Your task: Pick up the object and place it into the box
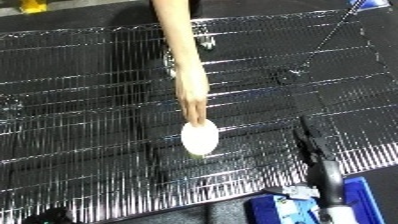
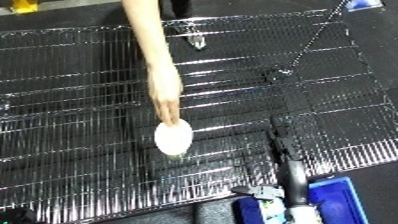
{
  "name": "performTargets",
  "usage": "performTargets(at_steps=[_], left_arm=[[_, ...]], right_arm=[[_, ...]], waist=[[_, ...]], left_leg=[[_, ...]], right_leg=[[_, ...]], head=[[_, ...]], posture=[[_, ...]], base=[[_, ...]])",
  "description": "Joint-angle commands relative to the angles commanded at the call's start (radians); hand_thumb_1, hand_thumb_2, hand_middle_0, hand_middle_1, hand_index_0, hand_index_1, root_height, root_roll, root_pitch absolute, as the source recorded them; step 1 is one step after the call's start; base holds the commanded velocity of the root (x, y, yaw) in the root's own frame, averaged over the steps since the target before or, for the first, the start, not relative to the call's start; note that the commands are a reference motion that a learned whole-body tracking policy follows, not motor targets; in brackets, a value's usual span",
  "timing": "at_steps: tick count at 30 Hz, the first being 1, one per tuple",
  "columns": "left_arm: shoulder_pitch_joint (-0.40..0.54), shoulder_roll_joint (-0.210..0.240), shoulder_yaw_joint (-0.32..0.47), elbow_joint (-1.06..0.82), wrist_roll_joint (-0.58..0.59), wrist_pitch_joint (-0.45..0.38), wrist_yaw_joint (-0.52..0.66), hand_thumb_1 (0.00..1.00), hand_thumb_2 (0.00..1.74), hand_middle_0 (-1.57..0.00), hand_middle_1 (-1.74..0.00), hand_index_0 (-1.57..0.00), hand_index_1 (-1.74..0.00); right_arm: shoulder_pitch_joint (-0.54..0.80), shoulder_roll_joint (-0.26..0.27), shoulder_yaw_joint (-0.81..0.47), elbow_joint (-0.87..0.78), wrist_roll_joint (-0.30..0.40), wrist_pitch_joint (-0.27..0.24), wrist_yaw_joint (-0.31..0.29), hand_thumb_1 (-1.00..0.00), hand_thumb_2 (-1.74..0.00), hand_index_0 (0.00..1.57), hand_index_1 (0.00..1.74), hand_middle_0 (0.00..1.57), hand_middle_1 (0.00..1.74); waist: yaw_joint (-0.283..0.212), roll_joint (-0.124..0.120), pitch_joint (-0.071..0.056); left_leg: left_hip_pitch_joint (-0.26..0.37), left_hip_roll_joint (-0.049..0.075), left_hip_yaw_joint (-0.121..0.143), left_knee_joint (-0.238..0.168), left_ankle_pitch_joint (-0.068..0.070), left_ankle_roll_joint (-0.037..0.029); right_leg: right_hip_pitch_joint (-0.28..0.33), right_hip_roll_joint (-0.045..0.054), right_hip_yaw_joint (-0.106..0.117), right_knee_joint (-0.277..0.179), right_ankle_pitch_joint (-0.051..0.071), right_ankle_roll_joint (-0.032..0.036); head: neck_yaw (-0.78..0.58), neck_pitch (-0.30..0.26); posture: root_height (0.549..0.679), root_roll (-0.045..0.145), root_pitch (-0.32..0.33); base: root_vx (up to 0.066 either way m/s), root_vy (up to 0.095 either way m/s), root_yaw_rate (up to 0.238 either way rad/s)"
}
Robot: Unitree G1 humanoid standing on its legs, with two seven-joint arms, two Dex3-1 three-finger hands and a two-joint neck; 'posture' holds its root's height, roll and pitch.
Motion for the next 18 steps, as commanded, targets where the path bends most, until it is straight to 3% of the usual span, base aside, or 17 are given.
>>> performTargets(at_steps=[8, 14, 18], left_arm=[[-0.002, 0.0, -0.003, 0.002, 0.002, 0.0, 0.001, 1.0, 1.74, -1.57, -1.74, -1.57, -1.74], [-0.016, 0.004, -0.02, -0.005, 0.011, -0.009, 0.012, 1.0, 1.74, -1.57, -1.74, -1.57, -1.74], [-0.031, 0.01, -0.034, -0.003, 0.013, -0.021, 0.034, 1.0, 1.74, -1.57, -1.74, -1.57, -1.74]], right_arm=[[-0.006, 0.001, 0.02, 0.029, 0.004, 0.013, 0.023, 0.0, 0.0, 0.0, 0.0, 0.0, 0.0], [-0.038, -0.007, 0.05, 0.055, -0.011, 0.022, 0.042, 0.0, 0.0, 0.0, 0.0, 0.0, 0.0], [-0.07, -0.014, 0.075, 0.074, -0.013, 0.029, 0.04, 0.0, 0.0, 0.0, 0.0, 0.0, 0.0]], waist=[[0.004, 0.005, 0.01], [0.013, 0.012, 0.032], [0.019, 0.016, 0.033]], left_leg=[[-0.017, -0.003, -0.002, 0.008, 0.001, -0.0035], [-0.069, -0.012, -0.009, 0.054, -0.007, -0.0005], [-0.113, -0.02, -0.015, 0.086, -0.015, 0.003]], right_leg=[[-0.015, -0.0036, -0.001, 0.009, 0.001, 0.003], [-0.065, -0.0077, -0.003, 0.057, -0.003, 0.0021], [-0.112, -0.0088, -0.001, 0.094, -0.009, 0.0022]], head=[[-0.01, -0.008], [-0.007, -0.005], [-0.015, -0.002]], posture=[[0.664, 0.035, -0.095], [0.661, 0.039, -0.084], [0.658, 0.042, -0.067]], base=[[0.017, -0.002, 0.01], [-0.01, 0.012, 0.039], [-0.022, 0.026, 0.038]])
